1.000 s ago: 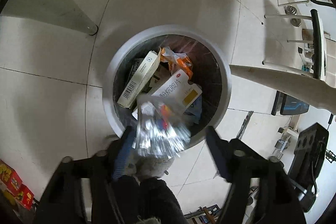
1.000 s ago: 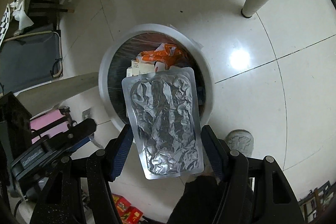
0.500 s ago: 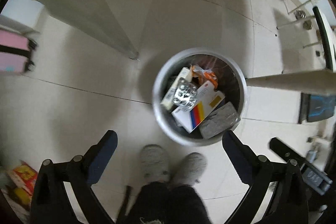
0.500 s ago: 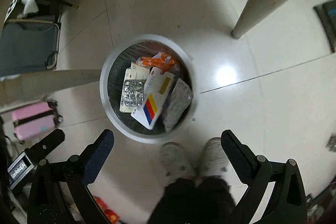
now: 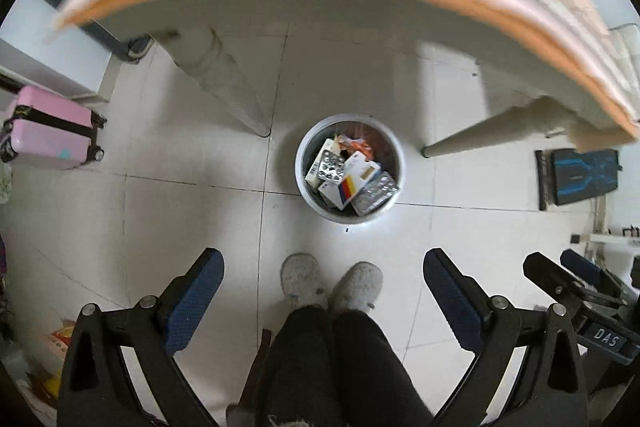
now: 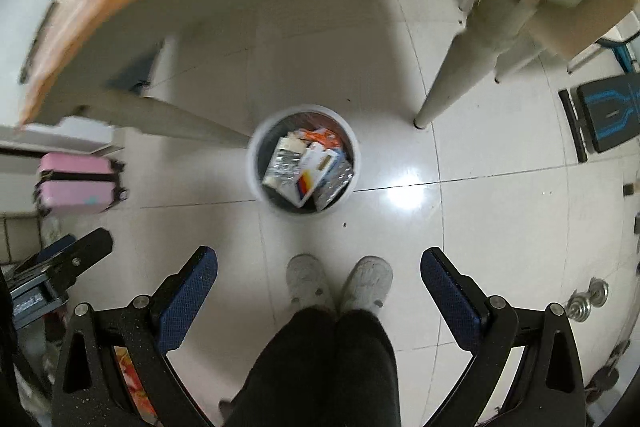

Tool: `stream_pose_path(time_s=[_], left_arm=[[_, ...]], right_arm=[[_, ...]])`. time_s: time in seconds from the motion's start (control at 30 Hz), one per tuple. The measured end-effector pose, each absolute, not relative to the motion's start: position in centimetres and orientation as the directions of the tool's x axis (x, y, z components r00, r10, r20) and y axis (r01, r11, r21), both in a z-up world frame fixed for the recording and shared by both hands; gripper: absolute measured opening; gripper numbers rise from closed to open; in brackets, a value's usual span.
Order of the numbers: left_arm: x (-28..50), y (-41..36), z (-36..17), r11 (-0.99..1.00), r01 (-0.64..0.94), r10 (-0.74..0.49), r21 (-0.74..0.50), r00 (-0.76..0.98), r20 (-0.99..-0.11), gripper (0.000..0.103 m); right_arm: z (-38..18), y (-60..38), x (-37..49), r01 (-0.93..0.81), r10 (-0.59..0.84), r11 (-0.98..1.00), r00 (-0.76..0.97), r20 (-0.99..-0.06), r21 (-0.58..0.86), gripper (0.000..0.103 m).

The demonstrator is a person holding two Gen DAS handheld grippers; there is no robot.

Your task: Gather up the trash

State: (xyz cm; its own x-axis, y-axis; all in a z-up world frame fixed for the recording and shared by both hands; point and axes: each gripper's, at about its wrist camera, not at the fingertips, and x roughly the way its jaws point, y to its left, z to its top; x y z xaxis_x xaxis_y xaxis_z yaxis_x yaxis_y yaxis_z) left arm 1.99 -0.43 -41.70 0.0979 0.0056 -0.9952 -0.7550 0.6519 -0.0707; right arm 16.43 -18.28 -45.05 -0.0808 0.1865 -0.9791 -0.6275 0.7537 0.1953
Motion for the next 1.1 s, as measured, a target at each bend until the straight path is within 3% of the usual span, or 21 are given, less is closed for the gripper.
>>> stream_pose_path(time_s=[0.3, 0.5, 0.77, 1.1], left_arm=[[-0.5, -3.9, -28.4, 0.685, -0.703, -0.039, -0.192, 0.228, -0.973, 0.102], [-1.6, -5.5, -21.7, 0.698, -0.664, -0.063, -0.269, 0.317, -0.946, 0.102], [-2.5, -6.3, -15.1, 0.707, -0.616, -0.077, -0.347, 0.422, -0.903, 0.102], [-3.3, -7.0, -11.4, 0.722, -0.58, -0.071, -0.377, 0.481, -0.874, 0.102]], right_arm=[[-27.9, -22.0, 13.3, -0.659, 0.321, 0.676, -0.137, -0.937, 0.328, 0.103], [-19.8, -24.2, 11.8, -0.681, 0.375, 0.626, -0.164, -0.912, 0.38, 0.103], [-13.5, -25.9, 10.3, -0.673, 0.441, 0.588, -0.2, -0.875, 0.45, 0.103], [-8.7, -25.7, 9.2, -0.678, 0.509, 0.551, -0.189, -0.84, 0.487, 0.103]])
